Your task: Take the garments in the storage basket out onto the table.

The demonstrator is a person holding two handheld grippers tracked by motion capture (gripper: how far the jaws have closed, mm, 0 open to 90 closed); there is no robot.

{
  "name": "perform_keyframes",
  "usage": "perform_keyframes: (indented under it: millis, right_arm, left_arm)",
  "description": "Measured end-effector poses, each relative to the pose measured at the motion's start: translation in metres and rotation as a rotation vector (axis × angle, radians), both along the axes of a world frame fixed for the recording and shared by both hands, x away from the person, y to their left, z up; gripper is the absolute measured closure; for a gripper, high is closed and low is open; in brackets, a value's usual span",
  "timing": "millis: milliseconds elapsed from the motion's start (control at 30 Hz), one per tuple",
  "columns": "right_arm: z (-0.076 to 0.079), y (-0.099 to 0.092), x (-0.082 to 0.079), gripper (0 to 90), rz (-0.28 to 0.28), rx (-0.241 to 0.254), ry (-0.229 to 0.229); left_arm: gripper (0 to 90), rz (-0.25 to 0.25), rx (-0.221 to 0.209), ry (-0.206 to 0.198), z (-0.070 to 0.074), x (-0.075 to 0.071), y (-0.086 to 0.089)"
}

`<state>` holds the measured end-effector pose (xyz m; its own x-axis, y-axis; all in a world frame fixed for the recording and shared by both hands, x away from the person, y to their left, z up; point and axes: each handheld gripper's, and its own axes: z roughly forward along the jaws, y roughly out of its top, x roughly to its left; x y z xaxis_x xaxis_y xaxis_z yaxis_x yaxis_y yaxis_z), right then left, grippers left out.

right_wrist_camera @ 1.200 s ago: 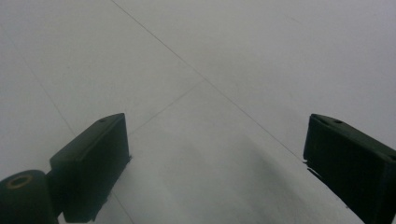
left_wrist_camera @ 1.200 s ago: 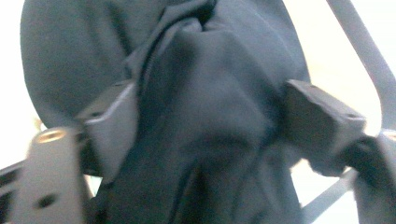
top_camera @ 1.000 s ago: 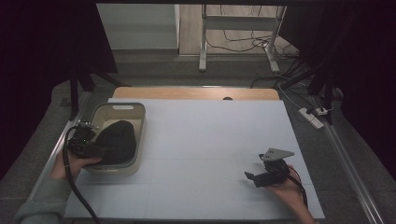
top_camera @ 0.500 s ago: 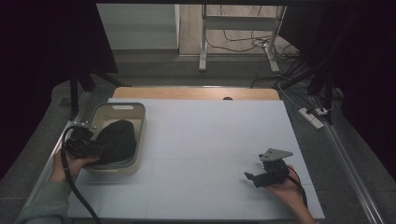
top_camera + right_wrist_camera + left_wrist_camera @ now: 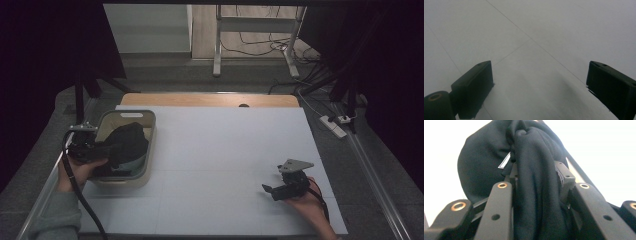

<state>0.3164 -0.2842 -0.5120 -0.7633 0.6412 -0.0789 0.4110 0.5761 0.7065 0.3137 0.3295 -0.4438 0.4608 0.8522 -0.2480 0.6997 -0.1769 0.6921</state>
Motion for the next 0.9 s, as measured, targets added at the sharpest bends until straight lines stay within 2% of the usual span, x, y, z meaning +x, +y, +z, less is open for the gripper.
perform_keyframes:
  millis: [100,233,367,433,567,733,800,900]
  right_arm:
    - [0.0,0.0,0.0,7.1,-0.001,0.001,0.001]
    - [-0.001,0.0,0.0,7.1,0.0,0.0,0.002]
    - [0.0,0.0,0.0,7.1,0.002,0.004,-0.002]
    - [0.001,-0.001,0.0,7.1,0.001,0.007,-0.004]
    - [0.002,-0.002,0.0,8.8,-0.007,0.03,-0.014]
    - [0.003,-0.003,-0.001,8.8,-0.005,0.031,-0.023]
    - [0.003,-0.003,-0.001,8.8,-0.005,0.031,-0.022]
    - [0.003,-0.003,0.0,8.8,-0.006,0.036,-0.023]
  left_arm:
    - [66.5,-0.012,-0.034,-0.025,0.005,0.002,-0.002]
    - [66.6,0.001,-0.045,-0.061,0.012,0.001,-0.004]
    - [66.6,0.013,-0.054,-0.11,0.013,-0.004,-0.004]
    - [66.6,0.007,-0.079,-0.121,0.013,-0.006,-0.002]
    - [66.6,0.013,-0.084,-0.143,0.016,-0.01,-0.001]
    - [66.7,0.025,-0.105,-0.171,0.017,-0.013,0.002]
    - [66.7,0.032,-0.123,-0.186,0.018,-0.014,0.004]
    - [66.8,0.072,-0.167,-0.233,0.02,-0.018,0.008]
